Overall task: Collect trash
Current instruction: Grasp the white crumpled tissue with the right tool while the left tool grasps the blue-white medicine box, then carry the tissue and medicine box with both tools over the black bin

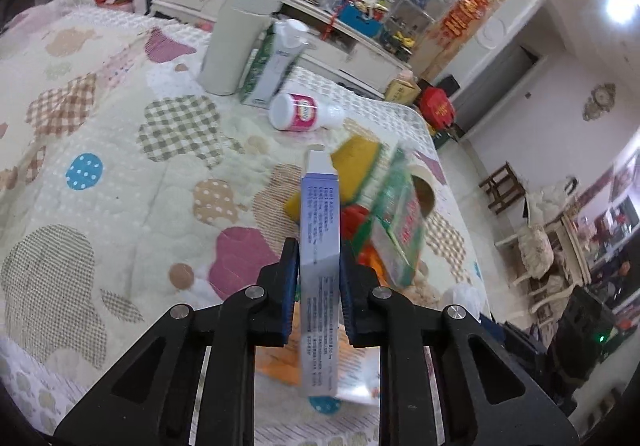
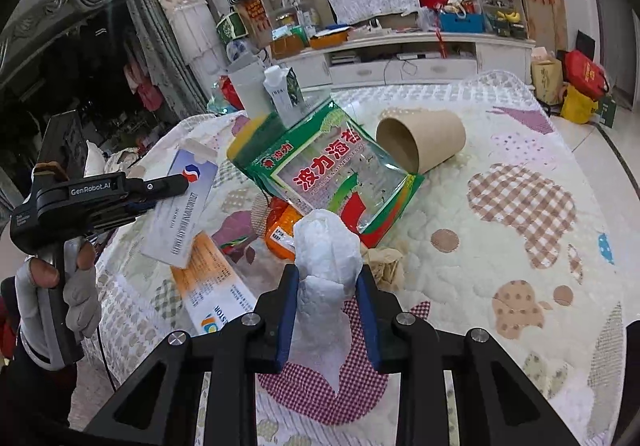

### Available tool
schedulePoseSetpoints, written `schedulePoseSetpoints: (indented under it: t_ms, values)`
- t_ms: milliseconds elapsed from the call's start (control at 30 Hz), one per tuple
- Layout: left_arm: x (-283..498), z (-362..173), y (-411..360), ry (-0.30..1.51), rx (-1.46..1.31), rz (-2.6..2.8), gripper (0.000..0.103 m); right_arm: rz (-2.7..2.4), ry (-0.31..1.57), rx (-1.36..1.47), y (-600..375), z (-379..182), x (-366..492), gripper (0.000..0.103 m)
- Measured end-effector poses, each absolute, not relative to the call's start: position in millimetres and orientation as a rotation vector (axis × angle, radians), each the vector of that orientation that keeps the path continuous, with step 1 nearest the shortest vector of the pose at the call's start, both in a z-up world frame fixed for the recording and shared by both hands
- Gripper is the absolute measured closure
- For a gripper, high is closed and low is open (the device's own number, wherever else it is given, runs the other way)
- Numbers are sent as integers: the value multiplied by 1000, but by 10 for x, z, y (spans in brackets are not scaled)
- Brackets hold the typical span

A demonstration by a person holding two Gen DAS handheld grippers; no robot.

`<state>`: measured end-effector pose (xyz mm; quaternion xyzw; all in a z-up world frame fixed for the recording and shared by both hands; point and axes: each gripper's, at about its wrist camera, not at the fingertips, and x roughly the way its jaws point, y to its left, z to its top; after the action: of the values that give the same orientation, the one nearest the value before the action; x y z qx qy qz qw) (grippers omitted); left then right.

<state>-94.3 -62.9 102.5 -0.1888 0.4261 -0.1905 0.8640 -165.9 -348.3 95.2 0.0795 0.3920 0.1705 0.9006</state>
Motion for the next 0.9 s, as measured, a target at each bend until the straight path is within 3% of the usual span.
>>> schedulePoseSetpoints:
  t_ms: [900]
  values:
    - [-1384,855,-1421,947,-120,-461,87,315,826,186,-3725,870,-1878,75]
